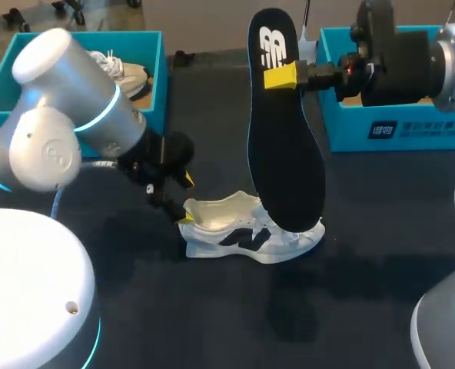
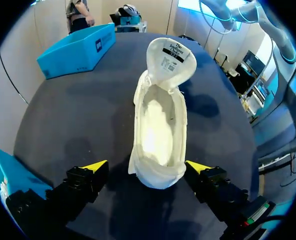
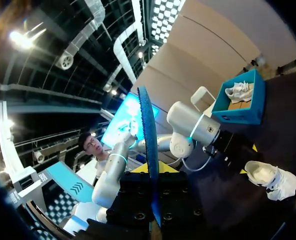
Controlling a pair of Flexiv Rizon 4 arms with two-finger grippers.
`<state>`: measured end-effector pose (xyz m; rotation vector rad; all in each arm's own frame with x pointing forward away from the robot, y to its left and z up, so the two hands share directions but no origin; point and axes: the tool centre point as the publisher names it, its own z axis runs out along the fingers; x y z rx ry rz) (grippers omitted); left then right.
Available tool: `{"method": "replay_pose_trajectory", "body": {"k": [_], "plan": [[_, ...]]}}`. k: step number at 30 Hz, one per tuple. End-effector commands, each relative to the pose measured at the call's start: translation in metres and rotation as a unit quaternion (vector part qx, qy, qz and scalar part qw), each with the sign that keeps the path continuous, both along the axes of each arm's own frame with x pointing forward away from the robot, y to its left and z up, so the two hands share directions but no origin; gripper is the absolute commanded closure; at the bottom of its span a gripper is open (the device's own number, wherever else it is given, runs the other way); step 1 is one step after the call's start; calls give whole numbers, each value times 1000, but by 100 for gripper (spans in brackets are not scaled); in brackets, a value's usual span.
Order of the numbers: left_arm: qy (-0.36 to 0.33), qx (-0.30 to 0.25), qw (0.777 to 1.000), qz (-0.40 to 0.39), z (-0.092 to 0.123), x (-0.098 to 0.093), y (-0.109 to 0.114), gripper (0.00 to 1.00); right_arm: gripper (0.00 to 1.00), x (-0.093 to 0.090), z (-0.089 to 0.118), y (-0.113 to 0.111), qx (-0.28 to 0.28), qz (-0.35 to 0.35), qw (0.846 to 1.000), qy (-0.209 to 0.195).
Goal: Take the shoe out of the shoebox, open the shoe tongue, remove and reinsert the insole, then place the shoe into the shoebox
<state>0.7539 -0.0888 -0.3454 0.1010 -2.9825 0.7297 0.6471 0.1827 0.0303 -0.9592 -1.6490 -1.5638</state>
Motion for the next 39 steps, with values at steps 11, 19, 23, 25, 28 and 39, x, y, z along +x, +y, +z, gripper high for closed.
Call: {"method": "replay_pose_trajectory", "body": {"k": [11, 19, 23, 25, 28, 39], "plan": [[-5, 51, 999, -14, 5, 2, -3, 0, 100, 1, 1, 3, -2, 0, 1000, 1], [13, 146, 989, -22, 23, 7, -10, 0, 100, 1, 1, 3, -2, 0, 1000, 1], [19, 168, 985, -26, 30, 10, -13, 0, 100, 1, 1, 3, -2, 0, 1000, 1], [29, 175, 984, -24, 34, 12, -14, 0, 100, 1, 1, 3, -2, 0, 1000, 1], [44, 187, 981, -21, 38, 13, -15, 0, 100, 1, 1, 3, -2, 0, 1000, 1], [27, 217, 975, -30, 43, -6, -22, 0, 100, 1, 1, 3, -2, 0, 1000, 1]]}}
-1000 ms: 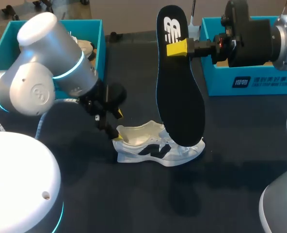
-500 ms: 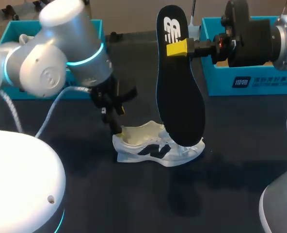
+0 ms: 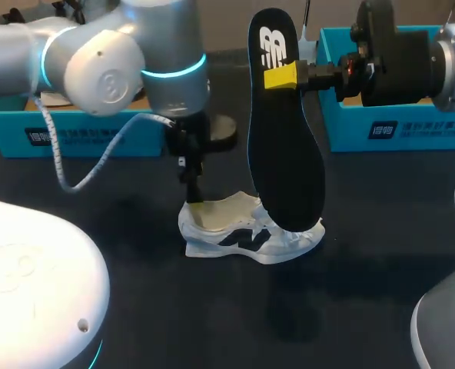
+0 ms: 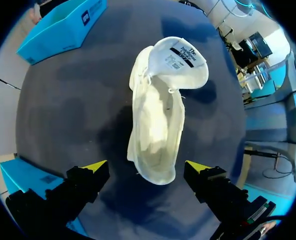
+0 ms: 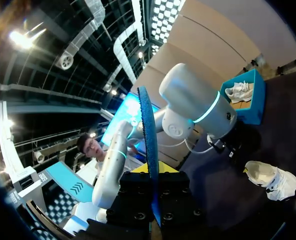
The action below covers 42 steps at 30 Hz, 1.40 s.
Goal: Take the shoe out of the shoebox, open the shoe tongue, remove and reinsert the insole, then place the shoe into the shoebox
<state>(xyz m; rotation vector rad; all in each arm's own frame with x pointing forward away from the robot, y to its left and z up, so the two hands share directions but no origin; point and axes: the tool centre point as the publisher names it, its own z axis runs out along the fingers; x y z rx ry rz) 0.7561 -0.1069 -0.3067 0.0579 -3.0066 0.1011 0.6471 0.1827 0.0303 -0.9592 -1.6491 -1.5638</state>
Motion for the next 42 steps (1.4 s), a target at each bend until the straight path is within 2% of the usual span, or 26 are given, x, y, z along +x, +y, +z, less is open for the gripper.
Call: {"method": "replay_pose_trajectory", "body": {"k": [1, 8, 22, 33, 42], "plan": [[-6, 15, 1000, -3, 4, -10, -4, 0, 100, 1, 1, 3, -2, 0, 1000, 1], [-5, 23, 1000, -15, -3, -17, -8, 0, 100, 1, 1, 3, -2, 0, 1000, 1], [-7, 24, 1000, -17, -3, -17, -8, 0, 100, 1, 1, 3, -2, 0, 1000, 1], [3, 48, 998, -45, -10, -30, -29, 0, 100, 1, 1, 3, -2, 0, 1000, 1], [-7, 56, 997, -43, -10, -31, -29, 0, 100, 1, 1, 3, -2, 0, 1000, 1]]}}
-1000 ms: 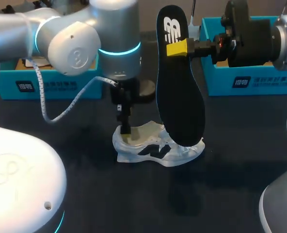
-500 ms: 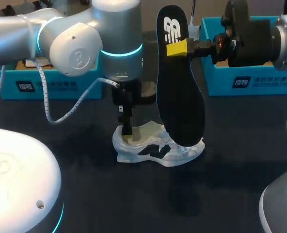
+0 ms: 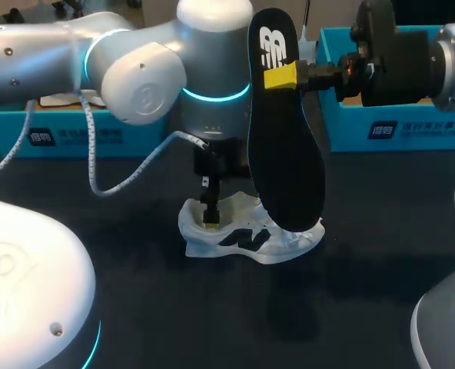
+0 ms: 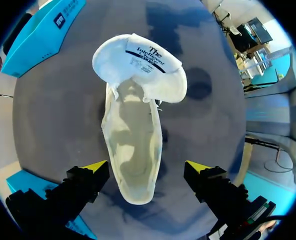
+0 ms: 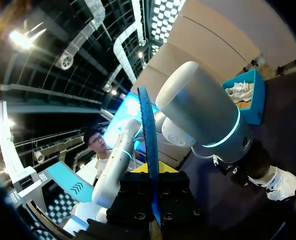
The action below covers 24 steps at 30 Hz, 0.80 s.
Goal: Take the shoe out of the shoebox, open the shoe tongue, remove and reinsert the insole, then place the shoe into the shoebox
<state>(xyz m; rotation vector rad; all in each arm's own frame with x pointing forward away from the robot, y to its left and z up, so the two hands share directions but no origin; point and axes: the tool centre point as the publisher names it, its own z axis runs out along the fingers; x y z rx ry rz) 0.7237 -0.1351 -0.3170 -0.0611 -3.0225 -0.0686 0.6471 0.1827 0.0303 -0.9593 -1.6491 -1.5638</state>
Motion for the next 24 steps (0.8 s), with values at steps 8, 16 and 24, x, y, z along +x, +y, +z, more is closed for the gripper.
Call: {"method": "replay_pose_trajectory", "body": {"k": [8, 16, 24], "plan": [[-9, -2, 1000, 0, 8, 10, -4, 0, 100, 1, 1, 3, -2, 0, 1000, 1], [-14, -4, 1000, -24, 3, 40, -17, 0, 100, 1, 1, 3, -2, 0, 1000, 1], [-21, -22, 999, -42, -17, 60, -30, 0, 100, 1, 1, 3, -2, 0, 1000, 1]]}}
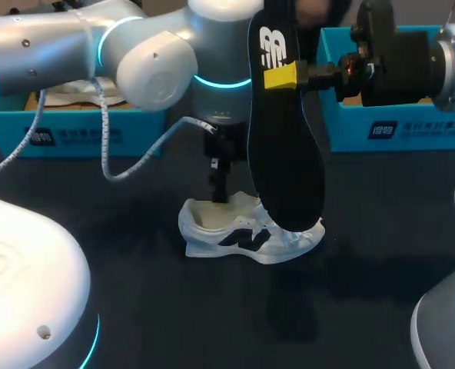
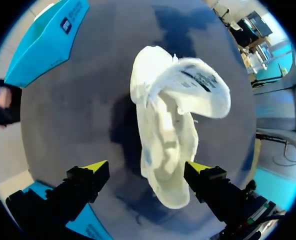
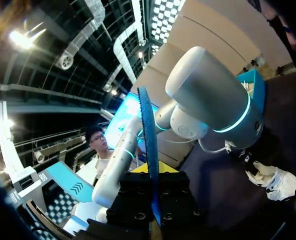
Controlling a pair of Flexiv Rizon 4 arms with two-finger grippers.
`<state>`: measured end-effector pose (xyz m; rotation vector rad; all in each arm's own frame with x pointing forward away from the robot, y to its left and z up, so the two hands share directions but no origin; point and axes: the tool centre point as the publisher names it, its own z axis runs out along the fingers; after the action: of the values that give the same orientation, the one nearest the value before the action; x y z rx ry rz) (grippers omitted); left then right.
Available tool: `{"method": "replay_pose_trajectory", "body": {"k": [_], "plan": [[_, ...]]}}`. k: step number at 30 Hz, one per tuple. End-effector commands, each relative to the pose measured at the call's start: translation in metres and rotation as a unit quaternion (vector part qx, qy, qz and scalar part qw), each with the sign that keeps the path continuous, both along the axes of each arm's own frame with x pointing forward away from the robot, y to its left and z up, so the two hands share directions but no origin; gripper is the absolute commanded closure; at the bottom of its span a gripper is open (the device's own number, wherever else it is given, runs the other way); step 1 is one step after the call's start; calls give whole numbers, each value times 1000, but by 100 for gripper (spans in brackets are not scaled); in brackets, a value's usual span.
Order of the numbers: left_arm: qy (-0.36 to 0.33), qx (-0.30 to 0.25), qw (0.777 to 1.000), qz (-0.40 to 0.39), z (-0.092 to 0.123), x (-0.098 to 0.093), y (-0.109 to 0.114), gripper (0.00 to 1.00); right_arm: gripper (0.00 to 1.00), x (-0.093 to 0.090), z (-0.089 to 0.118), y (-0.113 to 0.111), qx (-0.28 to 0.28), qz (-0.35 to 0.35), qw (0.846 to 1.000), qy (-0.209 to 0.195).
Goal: Take the shoe out of the shoebox, open the shoe tongue, remove and reinsert the insole, then place the shoe into the shoebox
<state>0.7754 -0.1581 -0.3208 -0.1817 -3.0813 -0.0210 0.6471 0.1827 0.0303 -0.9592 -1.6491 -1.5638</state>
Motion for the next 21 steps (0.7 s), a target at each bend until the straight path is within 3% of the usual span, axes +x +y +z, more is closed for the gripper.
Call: {"method": "replay_pose_trajectory", "body": {"k": [1, 15, 16, 17, 19, 21], "plan": [[7, -1, 1000, -10, -18, 9, -10, 0, 100, 1, 1, 3, -2, 0, 1000, 1], [36, -3, 999, -39, -56, 3, -38, 0, 100, 1, 1, 3, -2, 0, 1000, 1], [34, -2, 999, -38, -58, 2, -39, 15, 100, 1, 1, 3, -2, 0, 1000, 1], [42, -5, 998, -44, -59, 0, -39, 20, 100, 1, 1, 3, -2, 0, 1000, 1], [40, -4, 998, -42, -62, -2, -36, 22, 100, 1, 1, 3, -2, 0, 1000, 1], [47, -6, 998, -42, -64, -3, -33, 17, 100, 1, 1, 3, -2, 0, 1000, 1]]}}
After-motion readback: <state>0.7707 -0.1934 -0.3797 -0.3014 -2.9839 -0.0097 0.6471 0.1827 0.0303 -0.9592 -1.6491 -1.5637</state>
